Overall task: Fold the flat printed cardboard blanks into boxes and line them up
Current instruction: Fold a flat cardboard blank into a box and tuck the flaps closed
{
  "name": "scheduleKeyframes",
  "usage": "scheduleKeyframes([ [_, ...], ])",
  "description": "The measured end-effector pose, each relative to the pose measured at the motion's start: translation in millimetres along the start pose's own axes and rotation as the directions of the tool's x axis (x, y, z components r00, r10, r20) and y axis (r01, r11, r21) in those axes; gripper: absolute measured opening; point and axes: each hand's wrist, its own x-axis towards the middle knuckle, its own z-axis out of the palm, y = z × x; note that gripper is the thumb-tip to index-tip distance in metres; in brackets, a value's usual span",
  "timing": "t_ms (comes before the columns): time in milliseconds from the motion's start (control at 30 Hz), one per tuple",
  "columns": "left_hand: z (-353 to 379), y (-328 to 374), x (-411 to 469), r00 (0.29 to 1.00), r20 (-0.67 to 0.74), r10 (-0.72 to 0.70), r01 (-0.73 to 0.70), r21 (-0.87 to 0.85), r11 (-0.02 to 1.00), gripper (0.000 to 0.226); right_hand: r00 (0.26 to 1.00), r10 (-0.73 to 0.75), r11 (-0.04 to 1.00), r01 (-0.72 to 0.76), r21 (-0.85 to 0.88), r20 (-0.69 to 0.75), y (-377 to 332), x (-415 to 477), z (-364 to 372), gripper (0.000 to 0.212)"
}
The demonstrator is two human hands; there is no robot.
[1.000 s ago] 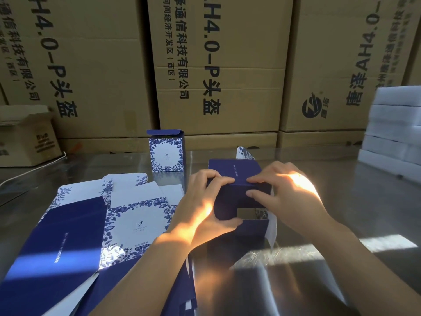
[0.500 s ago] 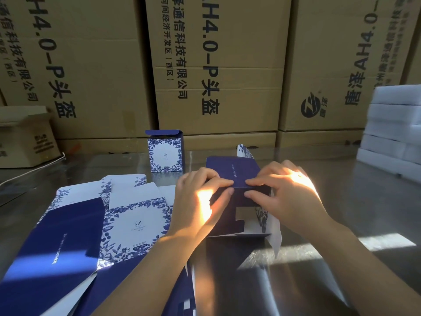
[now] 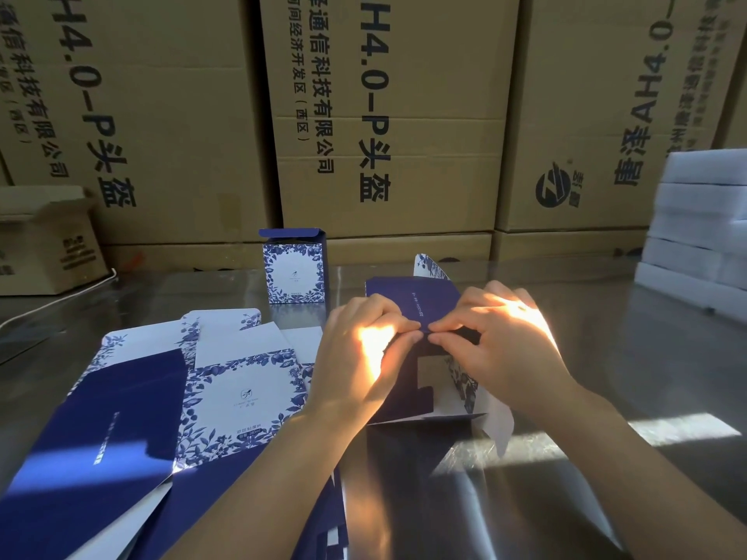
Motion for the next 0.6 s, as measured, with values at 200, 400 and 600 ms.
scheduleKeyframes([
  [200,-8.7,1.2,1.6,0.999,-0.006,0.053,-0.053,-0.006,0.999,0.016,0.994,0.078,0.995,-0.083,0.056,0.081,8.1,0.6,-0.9,0.009],
  [400,-17.5,-5.4,4.3,0.984,0.091,-0.150,0.158,-0.079,0.984,0.019,0.983,0.118,0.989,-0.129,0.076,0.142,17.0,-1.1,-6.5,0.014],
  [600,-15.7,-5.0,5.8,0.960,0.106,-0.257,0.276,-0.249,0.928,0.014,0.984,0.107,0.990,-0.119,0.076,0.144,11.4,-1.0,-4.4,0.018],
])
